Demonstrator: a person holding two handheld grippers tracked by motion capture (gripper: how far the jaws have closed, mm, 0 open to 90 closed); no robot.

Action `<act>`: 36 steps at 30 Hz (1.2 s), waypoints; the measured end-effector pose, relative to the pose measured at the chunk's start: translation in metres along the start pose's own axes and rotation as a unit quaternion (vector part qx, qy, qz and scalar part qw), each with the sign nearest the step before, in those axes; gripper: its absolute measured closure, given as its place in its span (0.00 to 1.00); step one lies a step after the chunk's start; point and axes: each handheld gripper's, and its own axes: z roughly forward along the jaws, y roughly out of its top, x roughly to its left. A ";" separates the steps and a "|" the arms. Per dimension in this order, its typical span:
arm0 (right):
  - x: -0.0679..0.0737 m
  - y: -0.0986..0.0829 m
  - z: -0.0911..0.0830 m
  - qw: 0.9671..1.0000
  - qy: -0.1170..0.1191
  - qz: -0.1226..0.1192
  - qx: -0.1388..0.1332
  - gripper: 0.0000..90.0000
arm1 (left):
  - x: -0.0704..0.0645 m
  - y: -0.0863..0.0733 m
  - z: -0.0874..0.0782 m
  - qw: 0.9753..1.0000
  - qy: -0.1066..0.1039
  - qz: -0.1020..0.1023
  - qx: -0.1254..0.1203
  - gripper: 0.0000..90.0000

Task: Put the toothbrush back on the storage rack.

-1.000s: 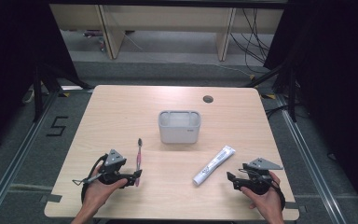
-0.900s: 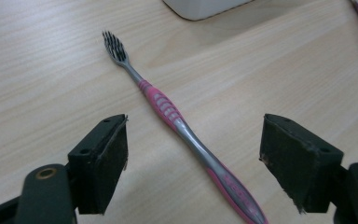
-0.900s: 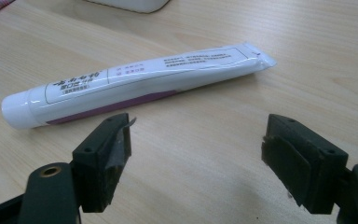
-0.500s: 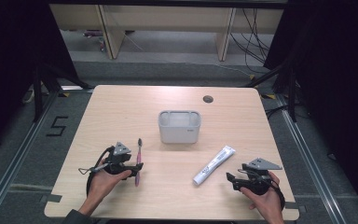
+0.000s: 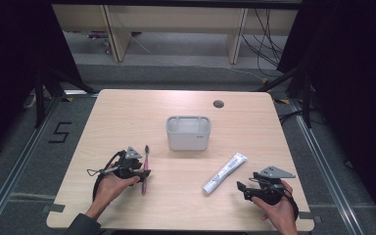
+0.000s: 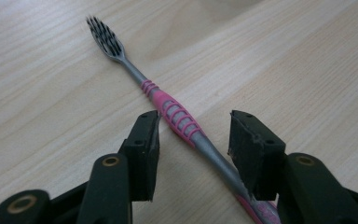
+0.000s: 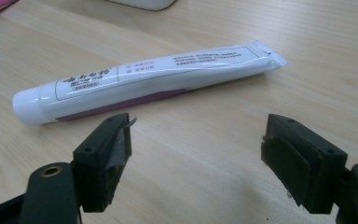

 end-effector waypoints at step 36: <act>0.002 0.000 0.002 1.000 0.014 0.003 0.000 0.28 | 0.006 0.010 -0.001 0.995 -0.015 0.047 0.091 0.86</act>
